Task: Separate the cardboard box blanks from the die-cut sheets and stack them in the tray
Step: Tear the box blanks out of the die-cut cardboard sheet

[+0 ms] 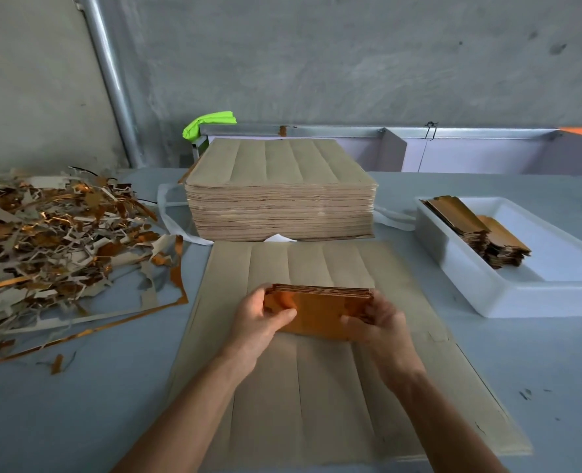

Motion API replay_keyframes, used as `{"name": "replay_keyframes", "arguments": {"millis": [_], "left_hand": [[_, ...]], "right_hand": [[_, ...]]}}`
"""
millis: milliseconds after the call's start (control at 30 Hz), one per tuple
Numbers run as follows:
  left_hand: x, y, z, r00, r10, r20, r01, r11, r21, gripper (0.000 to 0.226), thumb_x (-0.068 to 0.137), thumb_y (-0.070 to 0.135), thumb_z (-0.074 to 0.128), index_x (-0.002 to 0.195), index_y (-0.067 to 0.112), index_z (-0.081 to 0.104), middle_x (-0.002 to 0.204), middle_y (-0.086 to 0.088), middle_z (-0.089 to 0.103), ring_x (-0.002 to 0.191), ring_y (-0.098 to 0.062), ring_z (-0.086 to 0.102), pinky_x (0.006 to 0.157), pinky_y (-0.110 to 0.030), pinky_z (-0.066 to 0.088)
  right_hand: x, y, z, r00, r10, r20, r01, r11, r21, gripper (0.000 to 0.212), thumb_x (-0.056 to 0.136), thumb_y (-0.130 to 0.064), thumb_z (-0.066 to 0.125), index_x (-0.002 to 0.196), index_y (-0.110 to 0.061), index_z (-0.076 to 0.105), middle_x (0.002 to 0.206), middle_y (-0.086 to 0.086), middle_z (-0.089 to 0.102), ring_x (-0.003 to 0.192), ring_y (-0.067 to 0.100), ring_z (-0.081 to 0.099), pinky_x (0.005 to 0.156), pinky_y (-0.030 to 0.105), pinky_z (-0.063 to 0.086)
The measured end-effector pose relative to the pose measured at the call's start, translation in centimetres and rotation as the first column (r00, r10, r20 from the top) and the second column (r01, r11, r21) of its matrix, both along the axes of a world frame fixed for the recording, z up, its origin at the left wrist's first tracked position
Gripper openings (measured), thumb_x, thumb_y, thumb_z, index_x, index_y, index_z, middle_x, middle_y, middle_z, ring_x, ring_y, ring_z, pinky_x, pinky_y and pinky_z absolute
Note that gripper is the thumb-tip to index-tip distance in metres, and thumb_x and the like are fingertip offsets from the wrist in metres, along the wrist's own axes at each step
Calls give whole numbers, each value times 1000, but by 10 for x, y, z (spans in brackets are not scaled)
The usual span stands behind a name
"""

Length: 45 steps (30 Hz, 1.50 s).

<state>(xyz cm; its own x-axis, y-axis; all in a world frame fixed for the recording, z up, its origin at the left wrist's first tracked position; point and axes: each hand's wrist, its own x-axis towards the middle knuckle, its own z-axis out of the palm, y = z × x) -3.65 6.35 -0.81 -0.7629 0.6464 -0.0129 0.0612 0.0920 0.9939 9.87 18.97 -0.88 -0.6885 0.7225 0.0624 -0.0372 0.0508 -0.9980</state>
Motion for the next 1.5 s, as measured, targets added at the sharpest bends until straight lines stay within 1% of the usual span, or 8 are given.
{"name": "replay_keyframes", "arguments": {"millis": [167, 267, 433, 600, 767, 900, 1333, 1500], "left_hand": [[8, 4, -9, 992, -117, -51, 108, 984, -139, 46, 87, 22, 67, 123, 29, 40, 122, 3, 56, 115, -14, 53, 101, -36, 44], [8, 3, -4, 999, -33, 27, 32, 999, 38, 40, 75, 49, 73, 104, 27, 58, 97, 9, 68, 94, -5, 63, 82, -19, 49], [13, 19, -1, 973, 215, 82, -222, 971, 86, 54, 67, 70, 57, 67, 16, 53, 68, -5, 54, 70, -17, 54, 70, -29, 42], [16, 28, -8, 938, 345, -26, -339, 931, 135, 47, 87, 47, 59, 57, 15, 43, 55, 3, 41, 57, -14, 41, 57, -28, 33], [17, 31, -6, 941, 312, -130, -262, 915, 306, 20, 97, 29, 48, 86, 20, 61, 79, 3, 57, 69, -1, 50, 65, -14, 41], [17, 29, -17, 954, 299, -30, -284, 928, 240, 26, 100, 25, 43, 84, 24, 63, 90, 2, 63, 92, -18, 60, 84, -35, 48], [15, 28, -14, 962, 244, 121, -266, 936, 231, 29, 94, 48, 44, 76, 32, 61, 84, 2, 59, 86, -18, 55, 82, -33, 46], [18, 23, -16, 983, 170, 62, -181, 944, 277, 27, 80, 62, 42, 77, 39, 58, 87, -2, 56, 87, -19, 52, 80, -32, 42]], "right_hand": [[-1, -10, -6, 986, -29, 166, 4, 988, 151, 34, 92, -7, 57, 121, -25, 52, 113, -6, 62, 105, 11, 57, 80, 17, 47], [0, -13, 0, 999, -36, -15, 36, 999, -3, 15, 90, -17, 63, 104, -14, 65, 99, 2, 70, 94, 19, 63, 79, 29, 51], [-13, -21, 6, 968, -245, -47, 243, 969, -44, 71, 83, -58, 55, 78, 12, 47, 70, 13, 43, 69, 22, 41, 67, 35, 34], [-21, -19, 1, 927, -374, 32, 372, 927, 48, 45, 95, -39, 50, 73, 0, 58, 69, 19, 52, 71, 23, 47, 64, 35, 37], [-27, -18, 3, 932, -361, -13, 361, 930, 68, 52, 98, -43, 40, 76, 2, 55, 68, 13, 51, 66, 19, 47, 59, 31, 39], [-30, -18, -6, 934, -357, 20, 352, 929, 112, 47, 99, -40, 37, 84, -1, 59, 79, 18, 56, 76, 25, 51, 68, 35, 39], [-32, -22, -2, 923, -385, -31, 386, 920, 65, 52, 96, -49, 41, 59, -13, 36, 63, 8, 33, 63, 19, 34, 63, 36, 30], [-29, -24, -7, 926, -373, -54, 376, 922, 90, 51, 92, -57, 30, 75, -14, 53, 74, 7, 51, 76, 19, 49, 71, 35, 40]]}}
